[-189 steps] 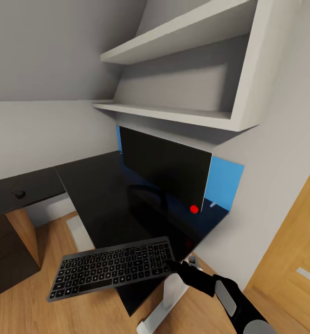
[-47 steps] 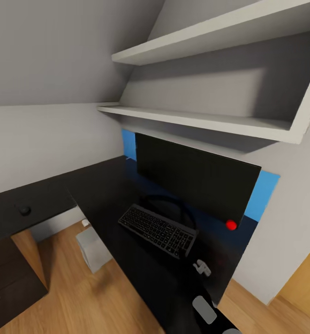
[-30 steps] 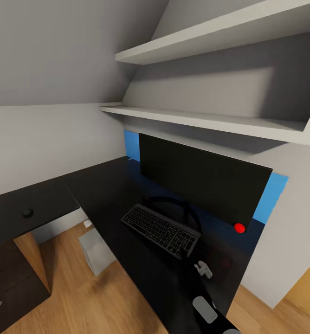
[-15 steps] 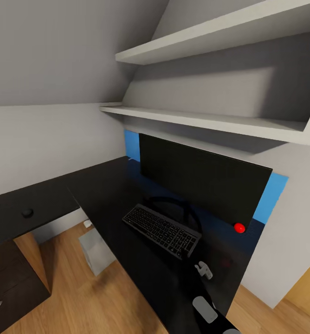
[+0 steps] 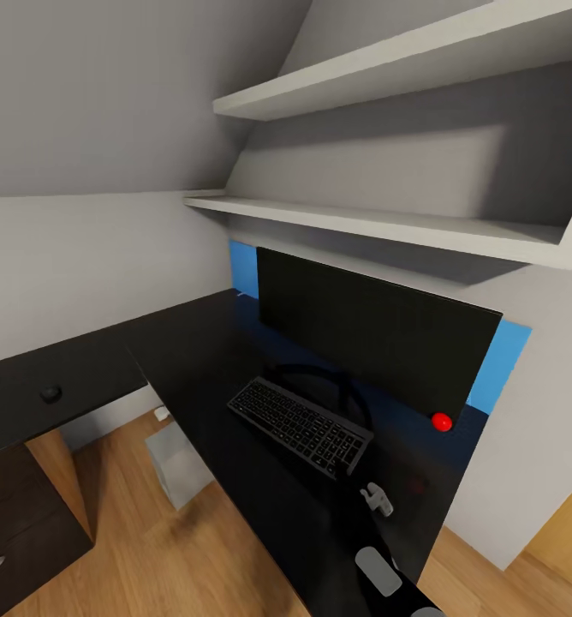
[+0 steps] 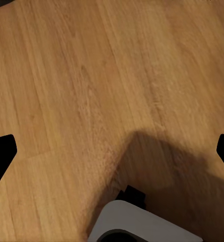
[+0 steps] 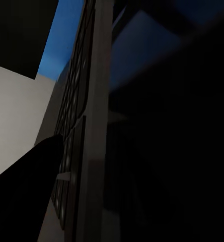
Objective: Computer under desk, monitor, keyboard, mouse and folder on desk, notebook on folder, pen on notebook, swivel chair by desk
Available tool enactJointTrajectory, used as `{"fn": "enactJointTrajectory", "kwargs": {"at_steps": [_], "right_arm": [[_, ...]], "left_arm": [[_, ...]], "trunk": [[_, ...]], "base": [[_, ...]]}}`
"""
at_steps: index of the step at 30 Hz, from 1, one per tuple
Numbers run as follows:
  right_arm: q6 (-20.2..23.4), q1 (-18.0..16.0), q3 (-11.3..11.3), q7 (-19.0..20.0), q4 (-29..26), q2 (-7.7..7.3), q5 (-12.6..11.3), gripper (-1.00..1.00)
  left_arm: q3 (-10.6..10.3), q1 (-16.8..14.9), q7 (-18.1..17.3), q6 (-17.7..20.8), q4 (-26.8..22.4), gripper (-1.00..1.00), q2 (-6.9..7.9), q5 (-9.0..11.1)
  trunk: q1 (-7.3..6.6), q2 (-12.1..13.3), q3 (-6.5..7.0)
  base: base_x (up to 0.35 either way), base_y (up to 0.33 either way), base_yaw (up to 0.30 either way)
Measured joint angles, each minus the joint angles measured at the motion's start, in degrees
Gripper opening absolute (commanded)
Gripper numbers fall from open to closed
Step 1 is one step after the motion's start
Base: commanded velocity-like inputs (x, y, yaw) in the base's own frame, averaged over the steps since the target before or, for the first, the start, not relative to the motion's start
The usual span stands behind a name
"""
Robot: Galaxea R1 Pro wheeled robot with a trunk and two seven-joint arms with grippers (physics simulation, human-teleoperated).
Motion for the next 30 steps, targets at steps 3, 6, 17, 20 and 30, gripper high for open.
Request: {"fn": "enactJointTrajectory", "kwargs": {"at_steps": [3,6,17,20,30], "right_arm": [[0.0,0.0,0.0,0.0,0.0,0.0,0.0,-1.0],[0.0,0.0,0.1,0.0,0.0,0.0,-0.1,-1.0],[0.5,0.0,-0.3,-1.3,0.1,-0.01,-9.0,-1.0],[0.5,0.0,-0.3,-1.3,0.1,-0.01,-9.0,-1.0],[0.4,0.0,-0.3,-1.2,0.1,-0.01,-9.0,-1.0]], "left_arm": [[0.0,0.0,0.0,0.0,0.0,1.0,-0.02,0.0],[0.0,0.0,0.0,0.0,0.0,1.0,-0.02,0.0],[0.0,0.0,0.0,0.0,0.0,1.0,0.0,0.0],[0.0,0.0,0.0,0.0,0.0,1.0,0.0,0.0],[-0.1,0.0,0.0,0.0,0.0,1.0,0.0,0.0]], "trunk": [[0.0,0.0,0.0],[0.0,0.0,0.0],[0.0,0.0,-0.01],[0.0,0.0,-0.01],[0.0,0.0,-0.01]], "base": [[0.0,0.0,0.0],[0.0,0.0,0.0],[0.0,0.0,0.0],[0.0,0.002,0.0],[0.0,0.144,0.0]]}}
